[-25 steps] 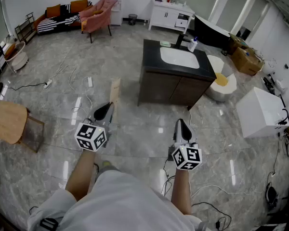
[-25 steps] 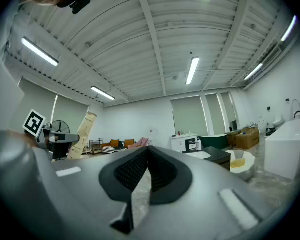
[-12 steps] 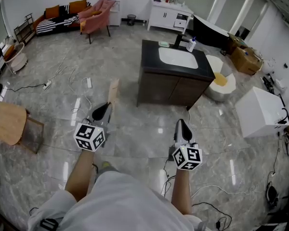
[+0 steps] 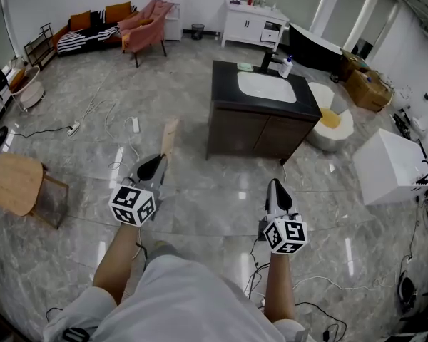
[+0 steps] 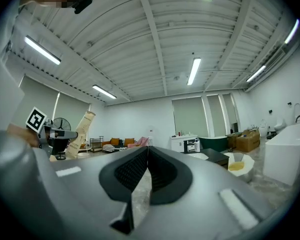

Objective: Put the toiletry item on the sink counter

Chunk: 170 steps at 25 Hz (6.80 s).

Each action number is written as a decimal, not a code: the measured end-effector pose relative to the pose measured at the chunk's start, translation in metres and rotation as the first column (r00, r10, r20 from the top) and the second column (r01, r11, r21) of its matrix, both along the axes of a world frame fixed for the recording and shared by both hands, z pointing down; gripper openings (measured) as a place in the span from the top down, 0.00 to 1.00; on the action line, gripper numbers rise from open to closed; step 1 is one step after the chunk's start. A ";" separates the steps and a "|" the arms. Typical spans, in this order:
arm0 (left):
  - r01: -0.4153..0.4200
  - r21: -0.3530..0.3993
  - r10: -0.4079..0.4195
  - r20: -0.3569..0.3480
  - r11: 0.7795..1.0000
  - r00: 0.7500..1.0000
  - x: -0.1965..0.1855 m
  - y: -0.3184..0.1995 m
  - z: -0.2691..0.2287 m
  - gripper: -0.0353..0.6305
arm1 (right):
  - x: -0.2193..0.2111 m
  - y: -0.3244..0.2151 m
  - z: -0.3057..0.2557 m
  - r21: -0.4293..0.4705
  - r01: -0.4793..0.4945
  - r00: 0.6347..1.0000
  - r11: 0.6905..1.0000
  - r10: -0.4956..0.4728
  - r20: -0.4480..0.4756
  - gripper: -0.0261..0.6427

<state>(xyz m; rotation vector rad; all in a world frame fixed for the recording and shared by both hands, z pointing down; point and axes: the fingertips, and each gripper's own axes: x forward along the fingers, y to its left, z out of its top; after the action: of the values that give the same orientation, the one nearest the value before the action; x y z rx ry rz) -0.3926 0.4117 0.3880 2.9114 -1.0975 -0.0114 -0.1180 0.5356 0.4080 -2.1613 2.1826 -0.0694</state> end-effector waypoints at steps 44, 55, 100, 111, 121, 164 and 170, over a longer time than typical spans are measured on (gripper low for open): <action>-0.090 -0.111 0.092 0.014 0.990 0.996 0.152 -0.445 0.034 0.95 | 0.120 -0.442 0.006 -0.059 -0.018 1.000 0.998 0.019 0.011 0.96; -0.118 -0.107 0.118 -0.004 0.987 0.993 0.166 -0.488 0.034 0.95 | 0.133 -0.484 -0.001 -0.038 -0.042 0.999 0.998 0.043 0.006 0.96; 0.097 -0.179 -0.072 0.144 0.979 0.987 0.469 -0.756 0.077 0.95 | 0.443 -0.818 0.049 -0.053 0.173 0.982 0.983 -0.168 0.090 0.96; 0.124 -0.209 -0.106 0.093 0.970 0.990 0.483 -0.788 0.081 0.95 | 0.453 -0.852 0.052 -0.068 0.176 0.982 0.982 -0.171 0.080 0.96; 0.088 -0.253 -0.074 0.064 0.963 0.995 0.485 -0.823 0.098 0.95 | 0.436 -0.893 0.050 -0.059 0.166 0.985 0.984 -0.162 0.062 0.96; 0.120 -0.674 0.016 0.192 0.729 0.981 0.508 -0.864 0.291 0.95 | 0.441 -0.930 0.074 -0.134 0.076 0.997 0.988 -0.072 0.033 0.96; 0.141 -0.708 0.006 0.201 0.692 0.980 0.511 -0.868 0.311 0.94 | 0.450 -0.931 0.086 -0.161 0.065 0.998 0.985 -0.060 0.034 0.96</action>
<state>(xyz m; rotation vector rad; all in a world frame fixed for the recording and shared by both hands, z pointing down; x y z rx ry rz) 0.1179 -0.4563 0.6991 2.1740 -0.9346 0.5756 0.3317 -0.3955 0.4938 -2.1558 2.3026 -0.2901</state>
